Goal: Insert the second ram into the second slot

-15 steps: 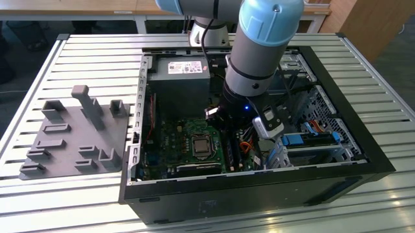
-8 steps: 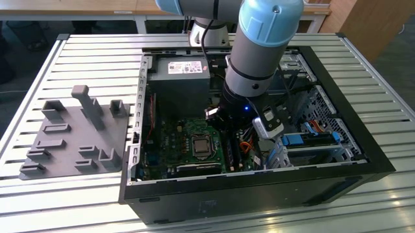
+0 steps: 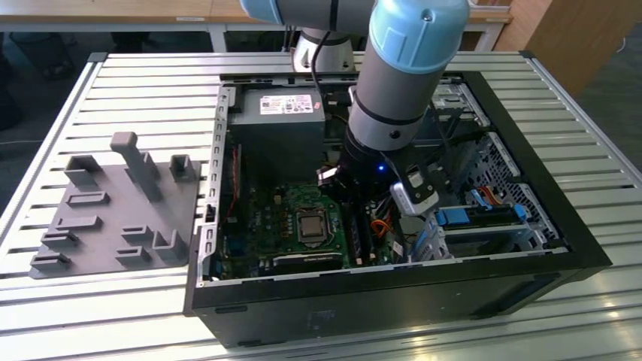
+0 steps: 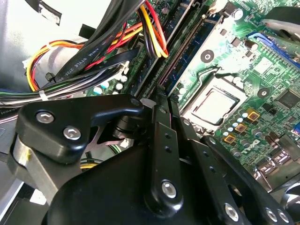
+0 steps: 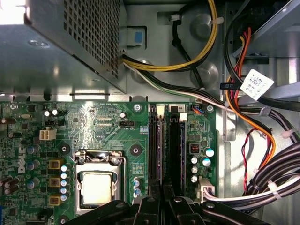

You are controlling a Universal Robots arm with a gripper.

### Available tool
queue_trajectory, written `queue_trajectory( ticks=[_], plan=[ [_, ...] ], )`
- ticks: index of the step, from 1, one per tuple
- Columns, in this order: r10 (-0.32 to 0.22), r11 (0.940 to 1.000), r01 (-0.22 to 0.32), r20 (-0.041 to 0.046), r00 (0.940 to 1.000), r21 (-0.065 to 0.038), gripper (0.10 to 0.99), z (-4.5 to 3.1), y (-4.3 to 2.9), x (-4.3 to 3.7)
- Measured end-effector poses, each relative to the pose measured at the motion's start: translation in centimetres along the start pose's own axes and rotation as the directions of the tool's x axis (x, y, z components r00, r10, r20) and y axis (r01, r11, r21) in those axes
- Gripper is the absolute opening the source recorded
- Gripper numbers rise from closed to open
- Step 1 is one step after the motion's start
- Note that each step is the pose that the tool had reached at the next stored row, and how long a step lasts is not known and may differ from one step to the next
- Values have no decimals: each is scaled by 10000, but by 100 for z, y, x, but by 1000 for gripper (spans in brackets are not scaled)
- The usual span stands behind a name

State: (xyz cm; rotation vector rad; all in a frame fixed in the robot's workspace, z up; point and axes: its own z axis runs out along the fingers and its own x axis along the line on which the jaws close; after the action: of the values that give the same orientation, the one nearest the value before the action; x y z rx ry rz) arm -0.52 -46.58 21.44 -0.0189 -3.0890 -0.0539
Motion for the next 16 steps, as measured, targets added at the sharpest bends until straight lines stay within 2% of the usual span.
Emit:
queue_trajectory(
  ticks=[7,16],
  plan=[
    [0,10000,0,-2,10000,6,137,20,0,-1],
    [26,10000,-26,-3,10000,0,137,-5,1,-3]
  ],
)
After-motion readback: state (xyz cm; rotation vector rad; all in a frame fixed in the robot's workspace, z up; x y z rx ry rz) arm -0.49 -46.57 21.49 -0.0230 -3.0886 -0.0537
